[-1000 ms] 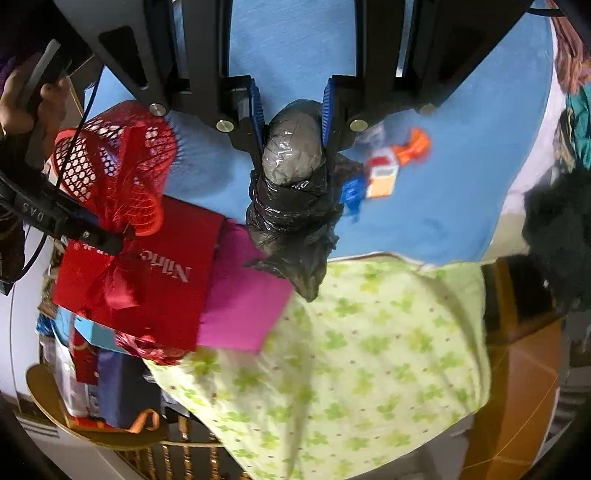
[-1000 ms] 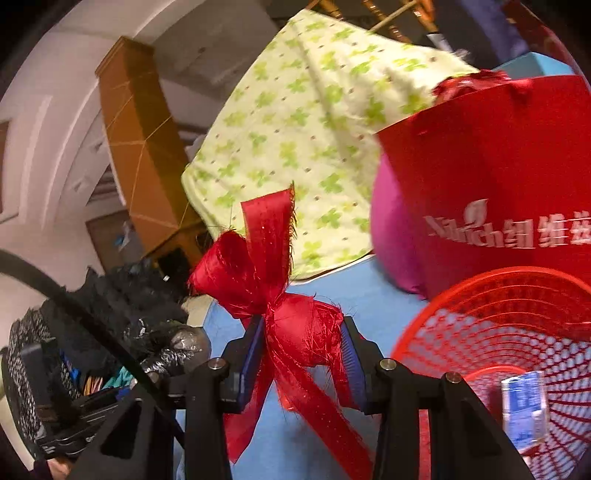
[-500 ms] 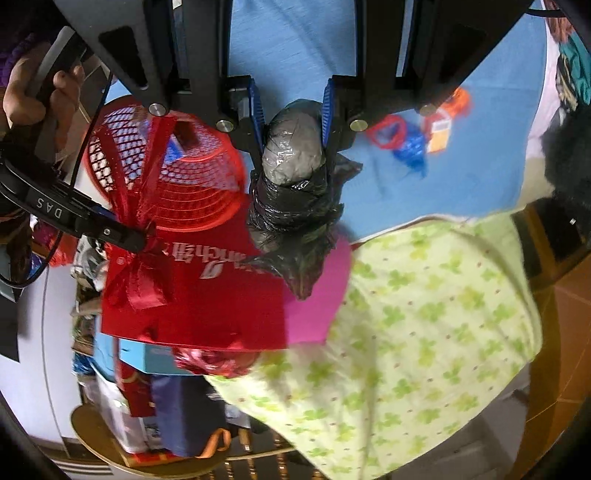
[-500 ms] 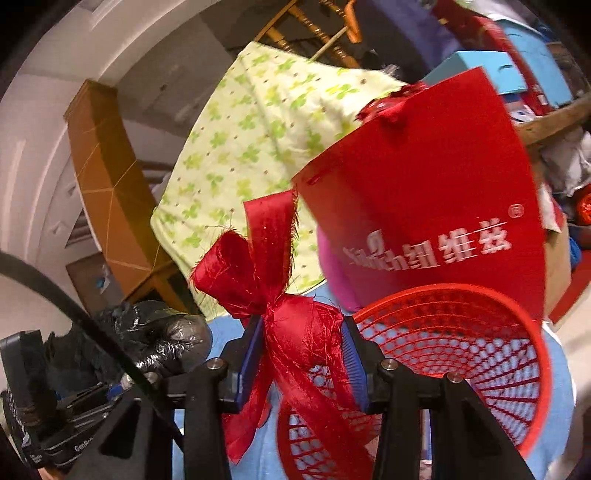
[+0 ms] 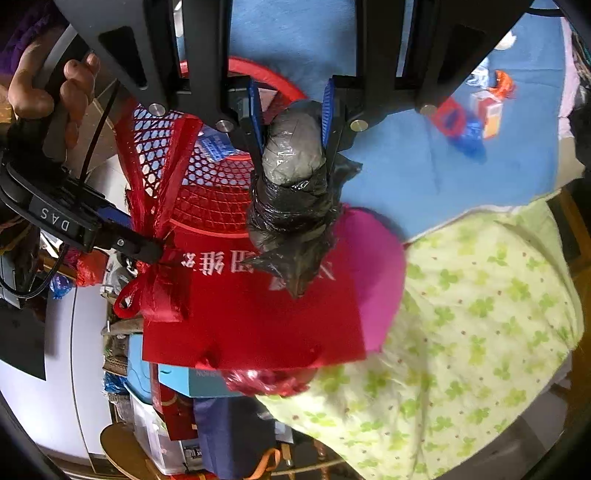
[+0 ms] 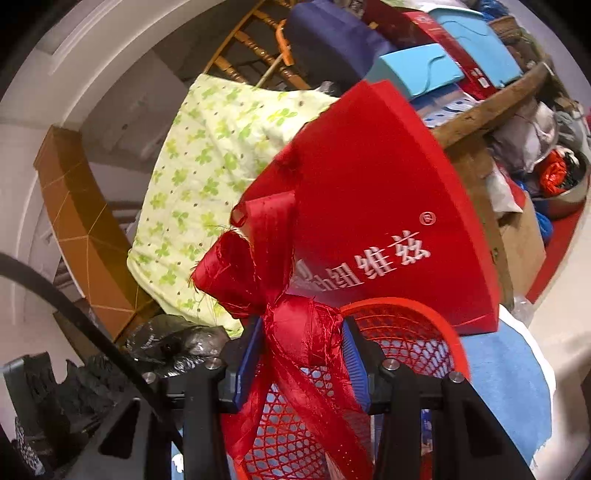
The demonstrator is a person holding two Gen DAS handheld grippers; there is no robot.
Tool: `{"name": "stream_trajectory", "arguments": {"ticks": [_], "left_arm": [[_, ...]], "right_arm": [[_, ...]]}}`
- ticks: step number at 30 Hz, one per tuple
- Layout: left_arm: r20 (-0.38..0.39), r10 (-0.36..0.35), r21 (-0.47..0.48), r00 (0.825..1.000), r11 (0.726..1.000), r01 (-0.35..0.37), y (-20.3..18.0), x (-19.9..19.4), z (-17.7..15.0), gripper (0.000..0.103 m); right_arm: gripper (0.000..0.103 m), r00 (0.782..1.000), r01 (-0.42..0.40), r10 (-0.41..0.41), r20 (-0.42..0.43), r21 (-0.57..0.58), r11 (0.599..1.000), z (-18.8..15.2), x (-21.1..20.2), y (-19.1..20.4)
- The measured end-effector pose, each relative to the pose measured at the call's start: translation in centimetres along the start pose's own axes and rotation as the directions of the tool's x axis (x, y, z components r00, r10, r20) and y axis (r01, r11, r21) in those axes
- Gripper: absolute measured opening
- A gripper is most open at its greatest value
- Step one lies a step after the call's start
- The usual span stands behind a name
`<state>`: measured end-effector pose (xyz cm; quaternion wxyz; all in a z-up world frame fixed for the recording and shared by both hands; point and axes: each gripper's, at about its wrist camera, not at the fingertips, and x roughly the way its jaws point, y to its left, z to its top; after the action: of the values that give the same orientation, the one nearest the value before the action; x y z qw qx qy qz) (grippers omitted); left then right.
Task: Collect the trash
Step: 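Open both grippers to drop the bag and ribbon into the basket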
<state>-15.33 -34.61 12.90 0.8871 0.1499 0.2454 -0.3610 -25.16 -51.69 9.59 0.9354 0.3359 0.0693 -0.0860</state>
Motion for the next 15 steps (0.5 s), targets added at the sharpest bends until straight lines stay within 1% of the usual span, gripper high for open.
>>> {"name": "stream_trajectory", "arguments": {"ticks": [1,3,4,5,7,9,12,13,15], "left_arm": [[-0.008,-0.01,-0.005,1.0,1.0,0.01,0.0,0.4,0.0,0.031],[-0.033,-0.043,-0.038,0.999,0.998,0.042,0.3,1.5,0.0,0.032],[-0.04,-0.055,-0.055,0.998,0.997,0.053,0.5,1.8,-0.1,0.039],[-0.048,-0.075,-0.082,0.996,0.994,0.071,0.9,2.2,-0.2,0.05],[-0.053,-0.084,-0.128,0.995,0.989,0.077,1.7,2.7,-0.5,0.062],[-0.055,-0.088,-0.167,0.995,0.983,0.077,2.7,2.7,-1.0,0.062],[-0.043,-0.079,-0.194,0.996,0.979,0.069,4.2,1.7,-1.7,0.064],[-0.04,-0.071,-0.199,0.997,0.978,0.061,4.7,1.3,-2.1,0.066],[-0.04,-0.037,-0.209,0.999,0.978,0.028,5.9,0.4,-2.9,0.067]], "right_arm": [[0.048,1.0,0.006,-0.006,-0.001,0.005,1.0,0.0,0.0,-0.2],[0.049,1.0,0.015,-0.014,-0.01,0.01,1.0,0.0,0.2,-0.4],[0.05,1.0,0.02,-0.02,-0.018,0.014,1.0,0.1,0.4,-0.3],[0.052,0.999,0.031,-0.03,-0.025,0.02,0.999,0.0,0.6,-0.4],[0.057,0.998,0.048,-0.047,-0.045,0.029,0.998,-0.1,0.9,-0.6],[0.068,0.996,0.065,-0.063,-0.067,0.035,0.997,-0.4,1.2,-0.6],[0.069,0.995,0.074,-0.072,-0.071,0.023,0.997,-0.6,1.3,-0.4],[0.069,0.995,0.071,-0.07,-0.068,0.015,0.997,-0.6,1.3,-0.2],[0.069,0.997,0.063,-0.063,-0.052,-0.01,0.998,-0.7,1.0,0.5]]}}
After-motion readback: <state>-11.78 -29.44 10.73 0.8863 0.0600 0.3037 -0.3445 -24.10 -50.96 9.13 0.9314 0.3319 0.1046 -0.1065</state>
